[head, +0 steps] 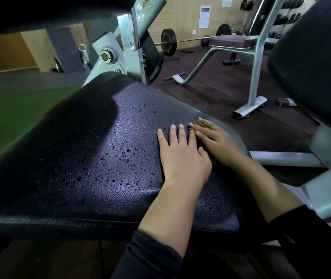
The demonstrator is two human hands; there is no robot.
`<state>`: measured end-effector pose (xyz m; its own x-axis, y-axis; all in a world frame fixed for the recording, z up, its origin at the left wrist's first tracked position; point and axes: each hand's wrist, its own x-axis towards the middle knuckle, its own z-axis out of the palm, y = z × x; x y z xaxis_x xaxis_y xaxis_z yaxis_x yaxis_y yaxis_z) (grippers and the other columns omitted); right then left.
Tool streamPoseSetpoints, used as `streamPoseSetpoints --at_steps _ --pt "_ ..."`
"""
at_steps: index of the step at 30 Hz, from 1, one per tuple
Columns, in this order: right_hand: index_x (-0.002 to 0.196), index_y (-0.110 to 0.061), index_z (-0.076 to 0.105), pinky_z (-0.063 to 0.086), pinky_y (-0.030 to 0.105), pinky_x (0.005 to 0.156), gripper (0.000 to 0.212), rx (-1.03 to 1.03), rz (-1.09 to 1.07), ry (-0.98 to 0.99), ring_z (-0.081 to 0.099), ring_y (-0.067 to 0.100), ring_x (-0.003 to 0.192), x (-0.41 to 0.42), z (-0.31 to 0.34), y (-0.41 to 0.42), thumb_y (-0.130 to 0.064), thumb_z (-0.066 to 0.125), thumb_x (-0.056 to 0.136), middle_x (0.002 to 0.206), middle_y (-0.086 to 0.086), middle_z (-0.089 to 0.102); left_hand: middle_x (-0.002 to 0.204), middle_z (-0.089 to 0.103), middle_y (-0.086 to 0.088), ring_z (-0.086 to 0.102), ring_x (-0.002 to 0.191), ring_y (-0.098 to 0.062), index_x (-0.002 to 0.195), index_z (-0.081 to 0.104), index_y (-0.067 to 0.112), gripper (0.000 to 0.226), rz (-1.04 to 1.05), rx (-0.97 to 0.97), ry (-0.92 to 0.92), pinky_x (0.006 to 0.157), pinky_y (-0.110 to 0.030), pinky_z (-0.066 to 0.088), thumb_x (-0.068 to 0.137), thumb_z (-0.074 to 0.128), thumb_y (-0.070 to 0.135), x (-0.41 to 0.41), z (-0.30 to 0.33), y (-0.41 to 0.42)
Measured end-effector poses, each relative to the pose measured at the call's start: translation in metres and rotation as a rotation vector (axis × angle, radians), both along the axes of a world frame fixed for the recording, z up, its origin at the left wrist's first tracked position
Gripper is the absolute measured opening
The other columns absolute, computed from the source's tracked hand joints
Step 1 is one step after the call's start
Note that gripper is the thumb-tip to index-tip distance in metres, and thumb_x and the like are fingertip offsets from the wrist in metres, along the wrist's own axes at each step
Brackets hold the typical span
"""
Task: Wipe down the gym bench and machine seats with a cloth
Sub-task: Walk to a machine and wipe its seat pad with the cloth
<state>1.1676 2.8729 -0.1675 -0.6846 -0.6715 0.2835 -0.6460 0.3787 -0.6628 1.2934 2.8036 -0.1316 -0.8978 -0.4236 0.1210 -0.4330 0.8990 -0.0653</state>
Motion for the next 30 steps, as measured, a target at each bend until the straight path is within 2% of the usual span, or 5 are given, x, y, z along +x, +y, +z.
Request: streamPoseSetpoints --at_steps 8,12,17,24,30 --pt "0.134 -0.030 0.051 0.025 0.019 0.108 0.038 0.089 -0.073 -0.057 0.037 0.007 0.134 -0.080 0.009 -0.036 -0.039 0.042 0.097 0.143 -0.010 0.044 0.163 -0.003 -0.007 -0.007 0.149 -0.025 0.155 0.007 0.021 0.059 -0.001 0.004 0.006 0.115 -0.057 -0.010 0.101 0.017 0.042 -0.001 -0.001 -0.001" --pt "0.126 -0.032 0.058 0.042 0.029 0.096 0.035 0.155 -0.248 -0.106 0.060 0.006 0.093 -0.106 -0.008 0.005 -0.038 0.043 0.095 0.112 -0.018 0.066 0.163 -0.003 -0.006 -0.007 0.149 -0.025 0.155 0.006 0.022 0.059 -0.003 0.010 0.010 0.116 -0.057 -0.010 0.101 0.016 0.042 -0.001 -0.001 0.000" --pt "0.135 -0.031 0.048 0.022 0.027 0.110 0.038 0.137 -0.273 -0.070 0.031 0.009 0.137 -0.066 -0.017 0.038 -0.036 0.040 0.098 0.148 -0.012 0.037 0.163 -0.003 -0.006 -0.008 0.149 -0.026 0.155 0.006 0.022 0.059 -0.004 0.005 0.010 0.115 -0.058 -0.009 0.101 0.016 0.042 -0.001 -0.002 0.000" --pt "0.139 -0.032 0.043 0.014 0.017 0.110 0.039 0.132 -0.016 0.162 0.017 -0.001 0.141 -0.041 0.012 -0.047 -0.034 0.037 0.100 0.150 -0.016 0.029 0.163 -0.001 -0.006 -0.006 0.149 -0.025 0.155 0.010 0.021 0.060 0.004 -0.011 0.013 0.115 -0.058 -0.009 0.100 0.019 0.043 -0.003 -0.003 0.001" --pt "0.137 -0.002 0.044 0.033 0.041 0.111 0.062 0.358 0.007 0.318 0.041 0.035 0.131 -0.100 -0.002 -0.023 -0.025 0.025 0.083 0.144 0.014 0.043 0.163 -0.001 -0.005 -0.005 0.150 -0.025 0.155 0.009 0.022 0.059 0.003 -0.003 0.021 0.115 -0.058 -0.008 0.100 0.018 0.042 -0.002 -0.003 0.001"
